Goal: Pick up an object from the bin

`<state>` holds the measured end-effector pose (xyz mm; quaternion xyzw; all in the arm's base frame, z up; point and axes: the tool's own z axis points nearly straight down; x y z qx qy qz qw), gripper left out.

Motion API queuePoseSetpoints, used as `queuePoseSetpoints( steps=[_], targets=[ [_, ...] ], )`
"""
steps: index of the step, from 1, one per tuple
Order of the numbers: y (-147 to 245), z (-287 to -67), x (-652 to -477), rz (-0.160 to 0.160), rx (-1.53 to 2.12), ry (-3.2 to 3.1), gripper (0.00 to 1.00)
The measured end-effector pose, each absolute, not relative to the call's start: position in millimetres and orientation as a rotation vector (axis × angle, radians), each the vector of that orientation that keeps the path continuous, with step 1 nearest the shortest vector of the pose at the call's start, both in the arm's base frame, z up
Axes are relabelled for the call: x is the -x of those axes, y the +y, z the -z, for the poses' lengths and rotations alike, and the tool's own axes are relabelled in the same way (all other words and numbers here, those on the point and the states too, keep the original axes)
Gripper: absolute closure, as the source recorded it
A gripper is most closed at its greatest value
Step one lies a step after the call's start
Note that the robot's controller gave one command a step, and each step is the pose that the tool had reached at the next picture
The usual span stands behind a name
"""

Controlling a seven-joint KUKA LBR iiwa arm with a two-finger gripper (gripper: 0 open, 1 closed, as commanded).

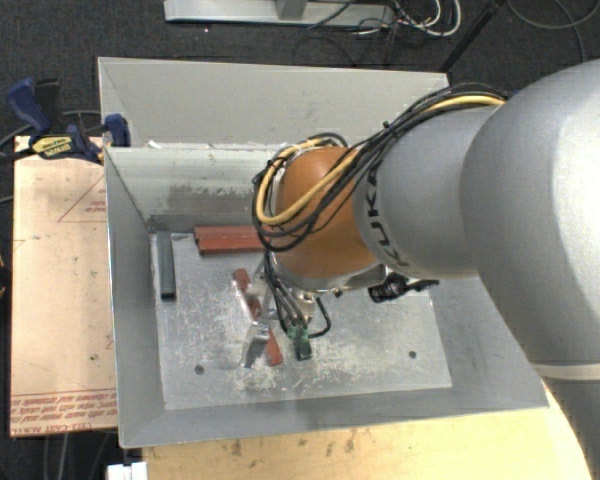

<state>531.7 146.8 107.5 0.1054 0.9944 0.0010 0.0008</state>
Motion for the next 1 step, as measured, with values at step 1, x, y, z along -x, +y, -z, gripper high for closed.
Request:
queuePoseSetpoints(
  steps=[1],
  targets=[
    [132.9,-111.6,-530.0,-0.001,-0.212,3.135,0.0]
  ],
)
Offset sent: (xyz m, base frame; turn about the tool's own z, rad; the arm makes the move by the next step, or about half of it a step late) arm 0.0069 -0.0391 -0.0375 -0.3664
